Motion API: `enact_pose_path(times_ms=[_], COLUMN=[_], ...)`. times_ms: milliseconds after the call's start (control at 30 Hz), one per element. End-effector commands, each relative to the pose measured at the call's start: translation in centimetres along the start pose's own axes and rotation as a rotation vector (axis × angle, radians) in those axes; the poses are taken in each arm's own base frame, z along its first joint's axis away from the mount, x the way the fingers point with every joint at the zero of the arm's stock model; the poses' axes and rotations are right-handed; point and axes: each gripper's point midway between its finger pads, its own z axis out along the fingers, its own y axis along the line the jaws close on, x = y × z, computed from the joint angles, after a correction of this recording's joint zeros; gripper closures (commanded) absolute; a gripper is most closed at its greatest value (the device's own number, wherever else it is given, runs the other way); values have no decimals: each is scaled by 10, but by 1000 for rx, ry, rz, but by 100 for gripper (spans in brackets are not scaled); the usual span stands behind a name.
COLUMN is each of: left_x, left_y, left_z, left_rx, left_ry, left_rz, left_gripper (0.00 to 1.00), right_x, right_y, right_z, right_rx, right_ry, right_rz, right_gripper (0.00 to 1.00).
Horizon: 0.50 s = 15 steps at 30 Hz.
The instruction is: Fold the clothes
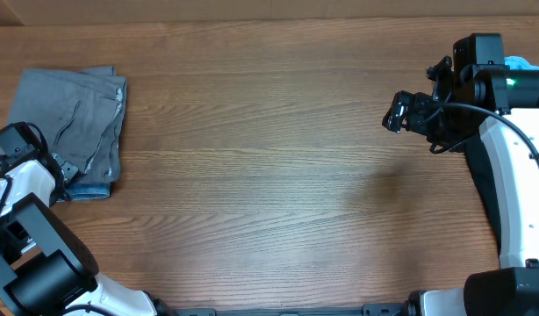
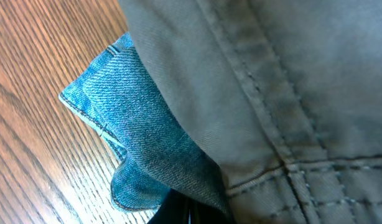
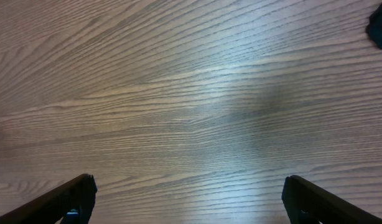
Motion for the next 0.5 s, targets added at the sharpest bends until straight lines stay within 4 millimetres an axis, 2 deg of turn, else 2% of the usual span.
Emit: enact_pose_path(times_ms=[0,267,467], left_x=[-5,-16,-2], left_y=[0,-8,-8], left_z=[4,4,3], left_rx=[-1,37,43], left_ry=[-24,-67,-8], left_rz=[22,40,53], left_gripper=[96,96,96], right_x=[-2,-2,-2], right_y=[-2,-2,-2], right_z=[0,0,0], right_rx=[6,6,6], right_ry=[-7,-7,-7], right_rz=[-4,-4,-4], right_gripper=[0,0,0])
